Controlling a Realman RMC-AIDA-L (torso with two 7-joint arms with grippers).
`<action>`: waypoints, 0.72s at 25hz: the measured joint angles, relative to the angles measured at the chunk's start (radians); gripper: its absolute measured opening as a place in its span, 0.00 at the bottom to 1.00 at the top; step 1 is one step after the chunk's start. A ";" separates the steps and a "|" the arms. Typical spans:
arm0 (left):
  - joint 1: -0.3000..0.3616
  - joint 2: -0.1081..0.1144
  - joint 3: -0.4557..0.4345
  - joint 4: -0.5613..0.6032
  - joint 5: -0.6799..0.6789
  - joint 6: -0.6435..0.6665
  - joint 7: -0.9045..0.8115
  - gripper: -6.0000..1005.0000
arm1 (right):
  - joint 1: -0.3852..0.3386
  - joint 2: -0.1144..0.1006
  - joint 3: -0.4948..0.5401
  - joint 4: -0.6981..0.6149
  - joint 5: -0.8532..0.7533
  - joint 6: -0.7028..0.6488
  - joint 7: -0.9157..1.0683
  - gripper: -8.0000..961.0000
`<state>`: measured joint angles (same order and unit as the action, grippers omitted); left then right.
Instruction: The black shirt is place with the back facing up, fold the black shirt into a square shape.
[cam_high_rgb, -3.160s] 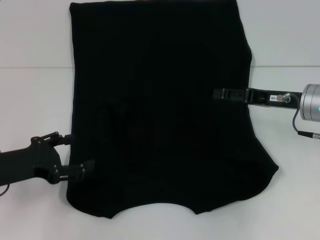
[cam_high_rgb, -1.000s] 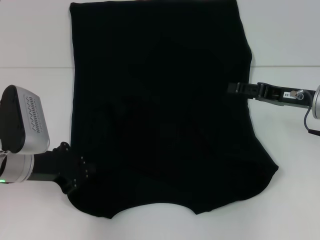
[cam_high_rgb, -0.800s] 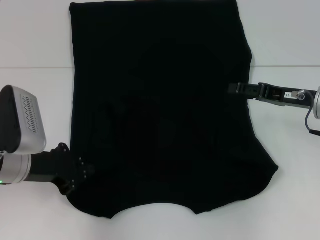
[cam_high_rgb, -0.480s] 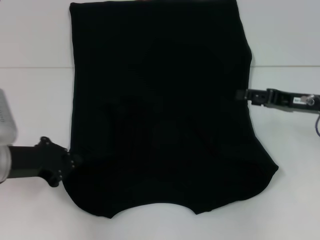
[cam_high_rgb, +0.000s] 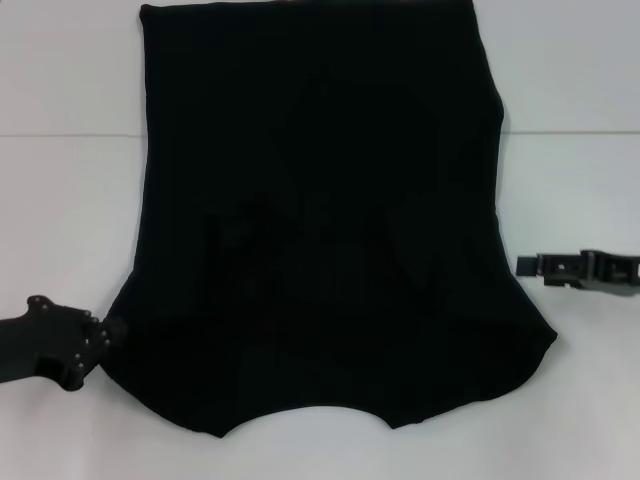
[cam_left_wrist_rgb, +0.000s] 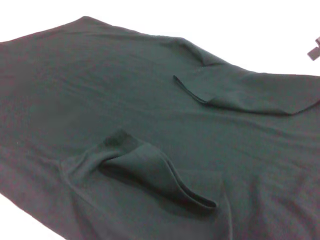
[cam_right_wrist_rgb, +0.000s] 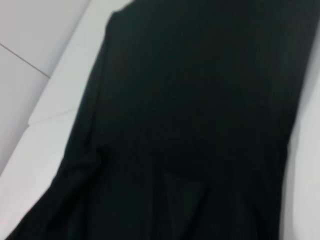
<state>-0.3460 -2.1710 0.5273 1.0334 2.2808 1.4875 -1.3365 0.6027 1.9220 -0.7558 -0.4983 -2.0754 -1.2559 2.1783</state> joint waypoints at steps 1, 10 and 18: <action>0.000 0.001 -0.010 -0.007 -0.001 0.005 0.004 0.01 | -0.004 -0.002 0.000 0.005 -0.007 -0.009 0.001 0.75; 0.005 0.002 -0.043 -0.036 -0.002 0.004 0.010 0.01 | 0.000 0.002 -0.003 0.066 -0.083 -0.023 0.011 0.73; 0.000 0.004 -0.064 -0.039 -0.001 0.010 0.014 0.01 | 0.006 0.008 -0.002 0.069 -0.090 -0.047 0.002 0.73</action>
<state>-0.3462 -2.1666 0.4634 0.9940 2.2794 1.4972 -1.3222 0.6089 1.9298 -0.7578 -0.4290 -2.1650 -1.3033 2.1805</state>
